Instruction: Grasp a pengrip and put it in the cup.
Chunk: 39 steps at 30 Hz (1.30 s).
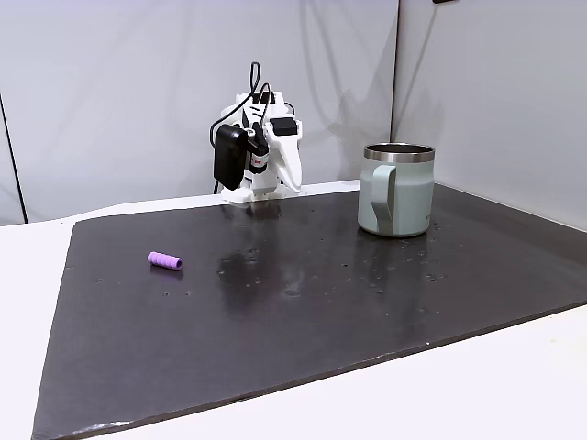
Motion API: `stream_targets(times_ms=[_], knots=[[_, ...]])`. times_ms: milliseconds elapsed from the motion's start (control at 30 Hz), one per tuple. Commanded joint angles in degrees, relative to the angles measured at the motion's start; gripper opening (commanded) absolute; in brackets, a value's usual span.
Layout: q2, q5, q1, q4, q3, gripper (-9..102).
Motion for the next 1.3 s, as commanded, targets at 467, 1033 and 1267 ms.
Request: stream_targets(times_ms=[467, 1033, 1267], knots=[[-17.49, -7.21, 18.63, 10.63, -33.05, 0], [-80.68, -5.36, 34.10, 23.73, -94.83, 12], [-104.33, -7.47, 37.27, 32.78, -120.94, 23]])
